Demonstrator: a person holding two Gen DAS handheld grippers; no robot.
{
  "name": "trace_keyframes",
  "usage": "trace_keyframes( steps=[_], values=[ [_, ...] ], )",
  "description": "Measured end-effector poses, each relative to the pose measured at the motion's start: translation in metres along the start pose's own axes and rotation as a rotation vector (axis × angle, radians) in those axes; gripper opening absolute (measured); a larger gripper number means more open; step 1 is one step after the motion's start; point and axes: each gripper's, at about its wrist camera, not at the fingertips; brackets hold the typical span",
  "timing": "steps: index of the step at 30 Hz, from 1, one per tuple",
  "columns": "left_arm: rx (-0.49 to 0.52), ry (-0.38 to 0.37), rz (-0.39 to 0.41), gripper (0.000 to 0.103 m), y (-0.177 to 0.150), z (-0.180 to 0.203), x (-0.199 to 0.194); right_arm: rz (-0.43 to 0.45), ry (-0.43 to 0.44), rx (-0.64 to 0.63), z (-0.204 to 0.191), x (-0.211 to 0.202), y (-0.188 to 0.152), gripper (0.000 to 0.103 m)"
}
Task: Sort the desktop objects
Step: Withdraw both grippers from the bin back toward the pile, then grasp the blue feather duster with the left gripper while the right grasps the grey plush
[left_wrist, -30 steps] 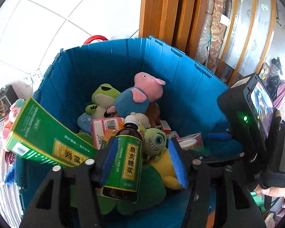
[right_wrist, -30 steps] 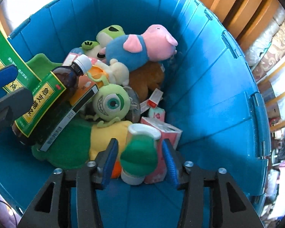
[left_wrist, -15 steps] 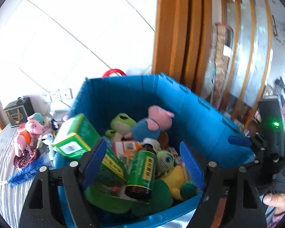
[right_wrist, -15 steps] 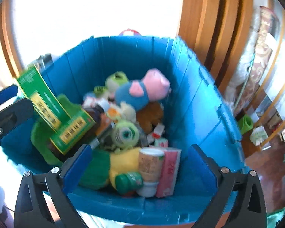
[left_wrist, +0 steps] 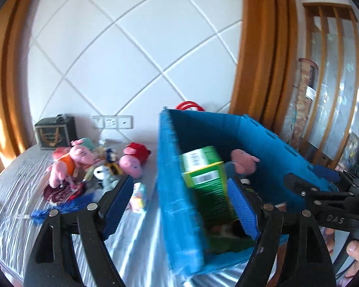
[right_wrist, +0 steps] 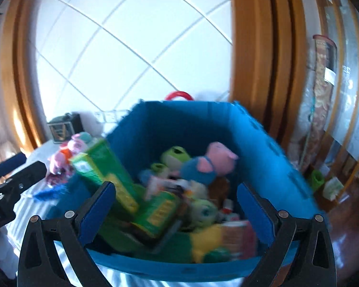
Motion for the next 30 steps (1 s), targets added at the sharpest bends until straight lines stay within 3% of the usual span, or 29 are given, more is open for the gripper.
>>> trace_keyframes(
  steps=[8,15,22,30],
  values=[
    [-0.062,0.132,-0.026,0.080,-0.014,-0.168,-0.032,0.068,0.076,0.032,-0.125,-0.002,0.002,0.103],
    [-0.079,0.230,-0.141,0.080,-0.043,-0.299,-0.038,0.047,0.109,0.033,-0.231,0.013,-0.009,0.103],
    [-0.168,0.298,-0.255,0.080,-0.078,-0.372,-0.029,-0.066,0.111,-0.021,-0.290,0.051,-0.035,0.103],
    [-0.155,0.383,-0.338,0.080,-0.108,-0.406,-0.008,-0.179,0.168,-0.044,-0.304,0.111,-0.077,0.103]
  ],
)
Point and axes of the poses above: each gripper's, at about its wrist camera, not at the fingertips, and x roughly the way its jaws point, z to its right, y to its top, and after that the axes turned 11 degrees about z, right-handed
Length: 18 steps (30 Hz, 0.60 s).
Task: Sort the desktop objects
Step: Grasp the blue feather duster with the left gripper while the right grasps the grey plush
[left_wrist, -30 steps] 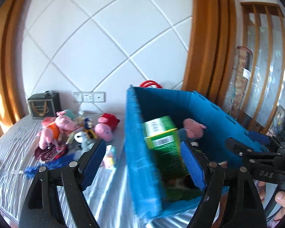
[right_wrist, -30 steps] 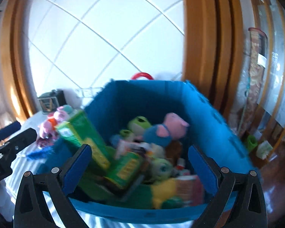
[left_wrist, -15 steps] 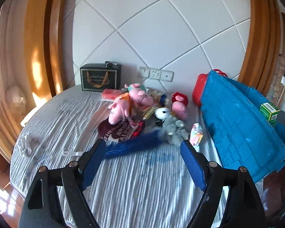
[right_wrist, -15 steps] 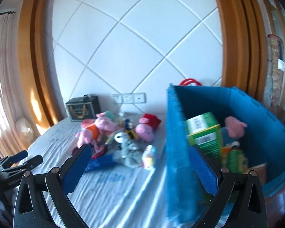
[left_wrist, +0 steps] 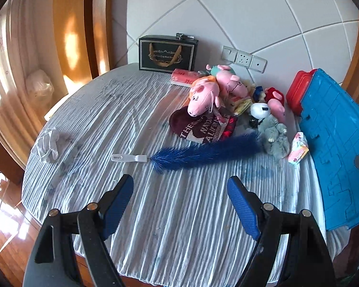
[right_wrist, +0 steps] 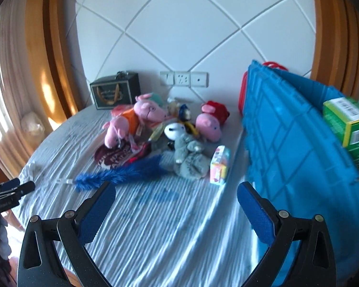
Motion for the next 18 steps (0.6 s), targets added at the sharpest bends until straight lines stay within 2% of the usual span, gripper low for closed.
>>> trace_keyframes(
  steps=[3,5,9,14,18],
  values=[
    [-0.015,0.022,-0.009,0.080,-0.005,-0.003,0.024,-0.040,0.025,0.002,0.007,0.034,-0.009,0.103],
    [-0.011,0.029,-0.047,0.080,-0.009,-0.004,0.044,-0.055,0.022,-0.007,0.010,0.057,-0.016,0.103],
    [0.036,0.052,-0.127,0.080,-0.013,-0.004,0.087,-0.163,0.024,0.019,0.018,0.097,-0.031,0.103],
    [0.191,0.042,-0.177,0.080,-0.006,0.011,0.148,-0.218,-0.011,0.021,0.021,0.130,-0.041,0.103],
    [0.319,-0.025,-0.198,0.080,-0.003,0.034,0.189,-0.252,-0.053,0.055,0.027,0.152,-0.047,0.103]
  ],
)
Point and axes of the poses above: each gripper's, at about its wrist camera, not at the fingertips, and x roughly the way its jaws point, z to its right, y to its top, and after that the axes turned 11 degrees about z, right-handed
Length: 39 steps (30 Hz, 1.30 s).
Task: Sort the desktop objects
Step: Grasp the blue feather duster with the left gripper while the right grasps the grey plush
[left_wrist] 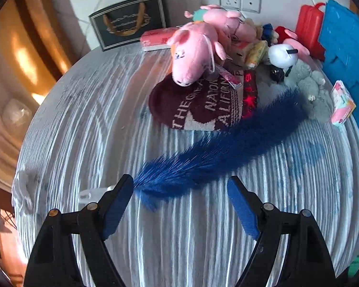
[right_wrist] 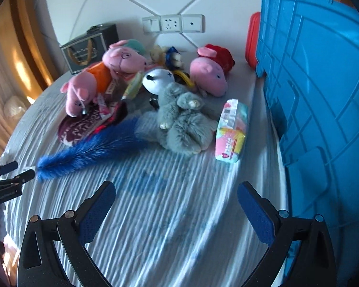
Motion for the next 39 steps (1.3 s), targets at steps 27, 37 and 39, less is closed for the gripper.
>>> trace_keyframes(
  steps=[27,37,39],
  values=[
    [-0.071,-0.204,0.034,0.018,0.098,0.001,0.059,-0.041,-0.072,0.089,-0.004,0.086,0.045,0.100],
    [-0.137,-0.162,-0.054,0.018,0.089,0.007,0.105,-0.122,-0.110,-0.060,-0.014,0.188,0.076,0.090],
    [-0.154,-0.162,-0.059,0.018,0.090,0.005,0.113,-0.146,-0.117,-0.064,-0.013,0.203,0.072,0.090]
  ],
)
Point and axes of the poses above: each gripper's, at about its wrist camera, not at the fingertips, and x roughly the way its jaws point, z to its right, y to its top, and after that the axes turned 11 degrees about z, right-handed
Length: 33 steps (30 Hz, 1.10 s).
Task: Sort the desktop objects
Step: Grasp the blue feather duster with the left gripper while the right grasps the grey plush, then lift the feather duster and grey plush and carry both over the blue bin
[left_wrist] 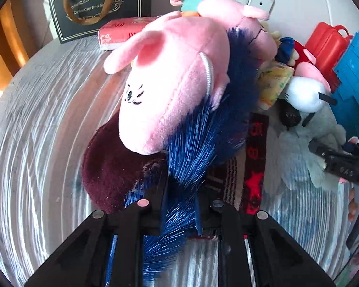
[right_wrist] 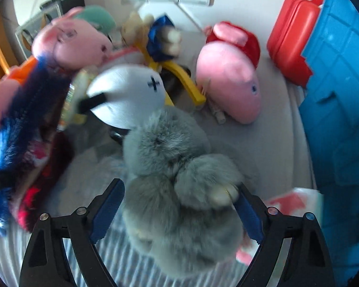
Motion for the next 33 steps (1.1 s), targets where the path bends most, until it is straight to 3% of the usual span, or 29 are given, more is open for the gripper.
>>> trace_keyframes(
  steps=[2,3,4,7,10,14,19,27,33],
  values=[
    [0.009,0.008,0.009,0.018,0.001,0.004,0.003,0.004,-0.056,-0.056,-0.008,0.008,-0.001,0.081],
    [0.014,0.012,0.011,0.018,0.001,0.006,0.005,0.012,-0.065,-0.094,-0.014,0.011,-0.001,0.059],
    [0.021,0.020,0.013,0.018,0.001,0.010,0.006,0.009,-0.052,-0.120,-0.020,0.013,-0.002,0.047],
    [0.039,0.018,0.014,0.017,0.001,0.014,0.002,-0.004,-0.041,-0.110,-0.024,0.024,-0.002,0.043],
    [0.055,-0.009,0.032,0.016,-0.001,0.017,-0.019,-0.020,0.007,-0.009,-0.014,0.015,-0.003,0.039],
    [0.054,-0.048,0.081,0.014,-0.001,0.020,-0.056,-0.001,0.111,0.084,-0.008,-0.022,-0.018,0.038],
    [0.068,-0.091,0.179,0.013,0.007,0.031,-0.111,0.093,0.174,0.115,-0.013,-0.087,-0.024,0.038],
    [0.114,-0.153,0.342,0.012,0.028,0.043,-0.195,0.283,0.158,0.112,-0.020,-0.188,0.002,0.038],
    [0.158,-0.233,0.460,0.012,0.039,0.061,-0.261,0.421,0.088,0.139,-0.012,-0.276,0.015,0.038]
  ],
)
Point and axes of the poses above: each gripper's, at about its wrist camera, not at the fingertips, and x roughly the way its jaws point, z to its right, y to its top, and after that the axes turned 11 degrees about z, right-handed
